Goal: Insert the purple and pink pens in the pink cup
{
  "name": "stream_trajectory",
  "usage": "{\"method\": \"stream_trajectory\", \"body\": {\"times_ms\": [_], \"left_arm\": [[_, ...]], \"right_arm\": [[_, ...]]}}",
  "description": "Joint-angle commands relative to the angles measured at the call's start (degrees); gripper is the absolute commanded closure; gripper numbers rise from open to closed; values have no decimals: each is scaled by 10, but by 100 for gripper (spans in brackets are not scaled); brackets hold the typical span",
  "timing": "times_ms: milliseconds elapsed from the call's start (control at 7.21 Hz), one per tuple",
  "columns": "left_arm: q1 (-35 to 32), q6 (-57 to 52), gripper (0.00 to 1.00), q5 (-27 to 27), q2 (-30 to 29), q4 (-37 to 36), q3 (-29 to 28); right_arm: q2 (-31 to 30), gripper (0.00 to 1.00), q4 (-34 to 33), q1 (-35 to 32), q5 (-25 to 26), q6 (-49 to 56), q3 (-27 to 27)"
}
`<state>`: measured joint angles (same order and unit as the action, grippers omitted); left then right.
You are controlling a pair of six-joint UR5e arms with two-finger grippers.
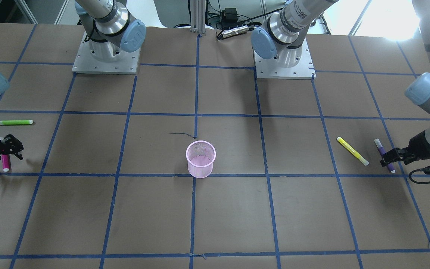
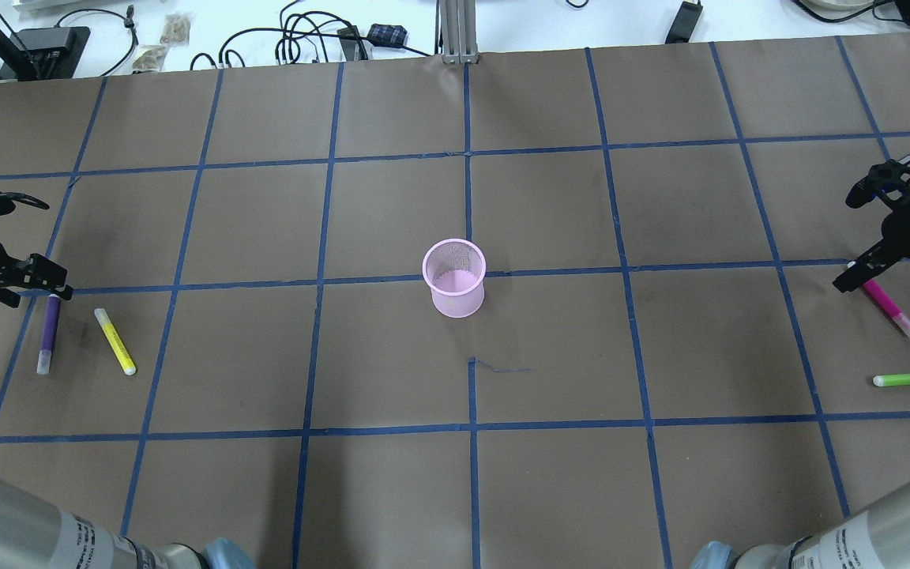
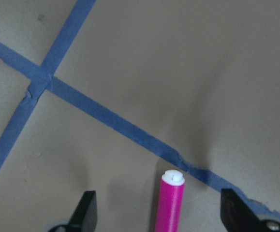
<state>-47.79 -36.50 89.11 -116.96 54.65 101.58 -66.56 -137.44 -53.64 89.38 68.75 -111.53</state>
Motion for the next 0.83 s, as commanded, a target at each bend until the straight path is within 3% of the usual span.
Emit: {"method": "stream_trajectory", "body": {"times_ms": [0,139,277,554,693], "left_arm": [[0,5,11,1,-19,-29,2],[0,2,19,2,-25,-33,1],[1,5,34,4,-26,-34,1],[1,3,82,4,-26,-34,2],[1,1,100,3,-25,-34,1]], "right_arm": [[3,18,0,1,1,1,0],[3,37,0,1,1,1,0],[4,50,0,1,0,0,0],[6,64,0,1,-1,-2,0],[12,81,0,1,-1,-6,7]]}}
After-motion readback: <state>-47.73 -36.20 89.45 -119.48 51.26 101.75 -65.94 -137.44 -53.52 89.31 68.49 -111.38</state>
